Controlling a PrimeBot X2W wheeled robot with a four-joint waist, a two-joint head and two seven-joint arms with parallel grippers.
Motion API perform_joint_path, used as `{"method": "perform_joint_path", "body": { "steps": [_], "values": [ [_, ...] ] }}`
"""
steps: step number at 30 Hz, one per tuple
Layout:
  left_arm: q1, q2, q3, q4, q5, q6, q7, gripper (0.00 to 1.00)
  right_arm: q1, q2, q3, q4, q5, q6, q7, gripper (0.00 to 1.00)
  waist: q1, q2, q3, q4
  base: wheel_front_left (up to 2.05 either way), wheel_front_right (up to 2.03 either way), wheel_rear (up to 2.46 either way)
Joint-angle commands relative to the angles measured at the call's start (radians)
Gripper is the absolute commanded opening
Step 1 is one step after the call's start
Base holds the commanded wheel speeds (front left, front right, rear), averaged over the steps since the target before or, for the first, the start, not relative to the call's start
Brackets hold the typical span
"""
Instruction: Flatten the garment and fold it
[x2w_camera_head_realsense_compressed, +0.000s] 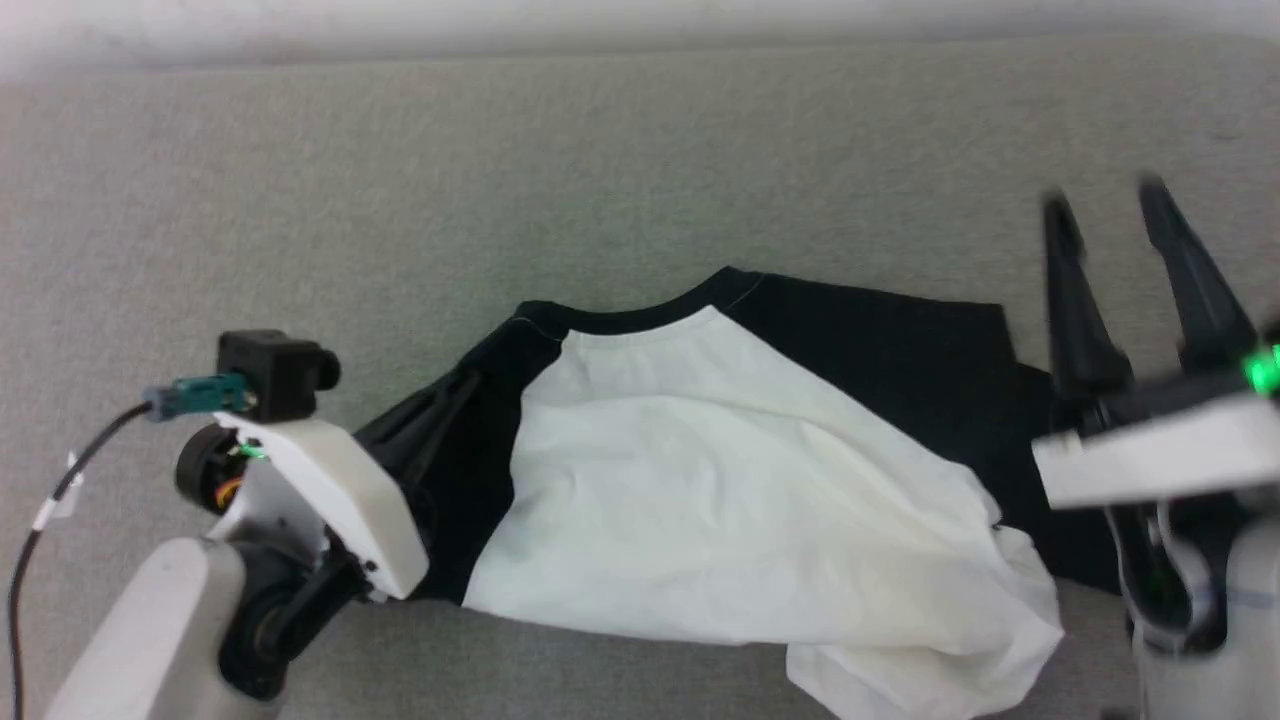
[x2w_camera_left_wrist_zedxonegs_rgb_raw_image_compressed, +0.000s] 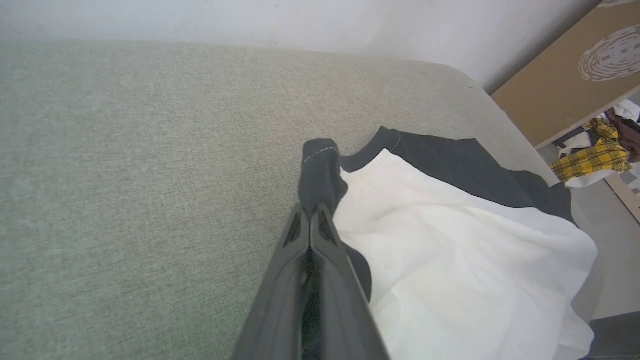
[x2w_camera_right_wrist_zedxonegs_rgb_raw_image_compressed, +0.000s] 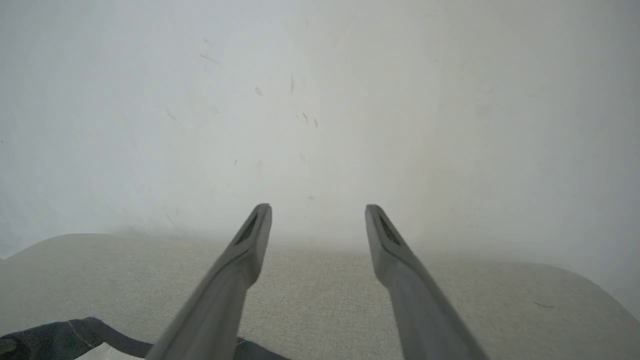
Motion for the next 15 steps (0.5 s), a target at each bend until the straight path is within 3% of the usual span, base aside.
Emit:
{"method": "perform_joint_path", "body": {
  "steps": [1,3,12,15],
  "values": [
    [-0.017,-0.009,-0.011,-0.007,0.017,-0.005,-0.011,0.0,-0.06,-0.02,0.018,-0.006,0.001,-0.001,0.057,1.0,-0.0001,0.0,0.054,0.048,0.0,0.0,0.0],
    [-0.042,-0.019,-0.03,-0.005,0.039,-0.009,-0.023,0.0,-0.147,-0.056,0.04,-0.002,0.003,-0.001,0.159,1.0,-0.0001,0.0,0.081,0.073,0.0,0.0,0.0],
    [-0.122,-0.061,-0.114,0.029,0.086,-0.024,-0.072,0.0,-0.38,-0.289,0.193,0.109,0.095,-0.001,0.824,1.0,-0.0001,0.0,0.153,0.163,0.0,0.0,0.0],
    [-0.134,-0.062,-0.124,0.037,0.086,-0.026,-0.08,0.0,-0.394,-0.331,0.216,0.118,0.123,-0.001,0.922,1.0,-0.0001,0.0,0.165,0.176,0.0,0.0,0.0]
  ]
}}
